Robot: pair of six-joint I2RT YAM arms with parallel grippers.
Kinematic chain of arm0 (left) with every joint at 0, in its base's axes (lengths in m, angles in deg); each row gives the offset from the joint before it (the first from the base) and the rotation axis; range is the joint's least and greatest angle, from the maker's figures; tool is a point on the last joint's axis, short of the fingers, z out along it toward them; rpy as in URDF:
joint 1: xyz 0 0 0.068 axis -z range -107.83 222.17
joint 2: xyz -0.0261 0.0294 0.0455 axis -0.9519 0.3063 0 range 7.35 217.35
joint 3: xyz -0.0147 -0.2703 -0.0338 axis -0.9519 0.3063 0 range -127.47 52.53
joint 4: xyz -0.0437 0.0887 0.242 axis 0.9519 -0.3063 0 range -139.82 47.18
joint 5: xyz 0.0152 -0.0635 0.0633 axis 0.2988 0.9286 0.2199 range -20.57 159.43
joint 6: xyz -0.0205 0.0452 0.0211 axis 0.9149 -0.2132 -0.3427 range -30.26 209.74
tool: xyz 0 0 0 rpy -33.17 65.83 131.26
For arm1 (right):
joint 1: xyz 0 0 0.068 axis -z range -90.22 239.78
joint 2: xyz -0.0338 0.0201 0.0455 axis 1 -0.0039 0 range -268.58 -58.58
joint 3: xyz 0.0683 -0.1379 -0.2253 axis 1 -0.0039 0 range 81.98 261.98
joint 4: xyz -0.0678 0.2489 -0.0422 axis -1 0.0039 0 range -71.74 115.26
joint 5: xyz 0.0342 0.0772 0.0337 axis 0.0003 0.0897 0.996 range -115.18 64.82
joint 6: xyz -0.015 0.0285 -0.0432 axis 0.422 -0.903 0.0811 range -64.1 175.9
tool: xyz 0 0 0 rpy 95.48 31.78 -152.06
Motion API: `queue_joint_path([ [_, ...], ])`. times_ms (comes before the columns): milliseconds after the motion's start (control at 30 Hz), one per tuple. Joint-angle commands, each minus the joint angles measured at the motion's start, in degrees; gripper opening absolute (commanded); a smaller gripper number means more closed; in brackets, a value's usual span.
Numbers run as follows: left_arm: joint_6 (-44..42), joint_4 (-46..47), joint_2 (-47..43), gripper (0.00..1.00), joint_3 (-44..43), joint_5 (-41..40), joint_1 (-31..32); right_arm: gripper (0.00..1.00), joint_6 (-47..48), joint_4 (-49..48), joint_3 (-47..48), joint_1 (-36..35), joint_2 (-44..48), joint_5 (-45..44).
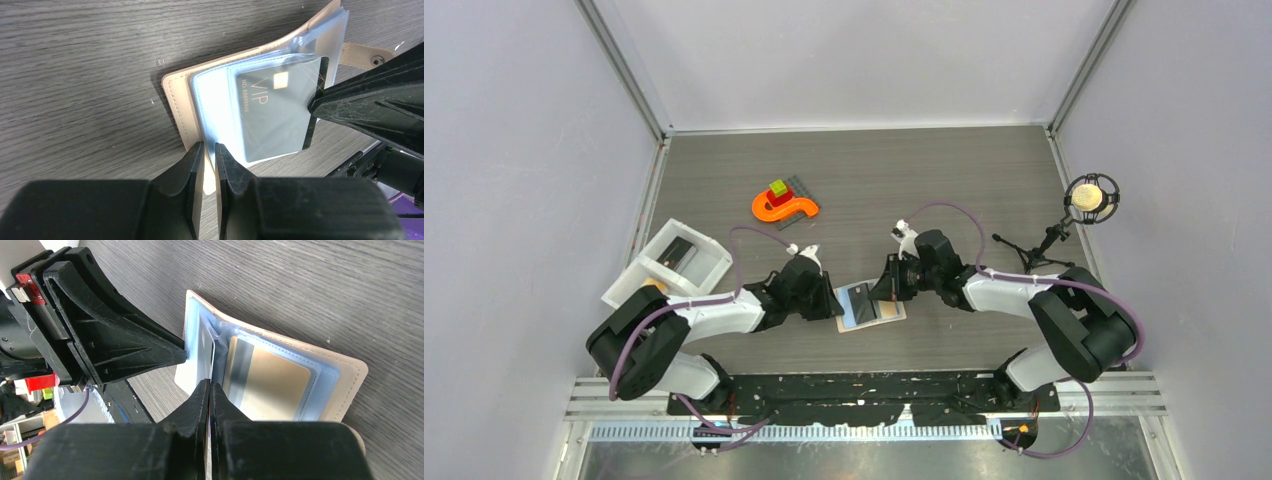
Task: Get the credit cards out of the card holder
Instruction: Remove the credit card from the card holder.
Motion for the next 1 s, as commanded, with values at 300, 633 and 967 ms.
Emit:
queue_joint_path([
  [300,-1.8,-5.5,2.4,0.17,2.2,-3.9,-0.1,0.05,-1.8,-3.9,-0.4,1.1,-0.2,1.8],
  [633,-2.1,-5.5,3.5,0.17,1.4,-3.2,-0.1,0.31,0.5,0.0,1.2,1.1,-1.0,0.8],
  [967,-2.1,-5.5,3.3,0.17,1.4,-2.9,-0.1,0.30,-0.3,-2.5,1.7,0.6,-5.8,0.7],
])
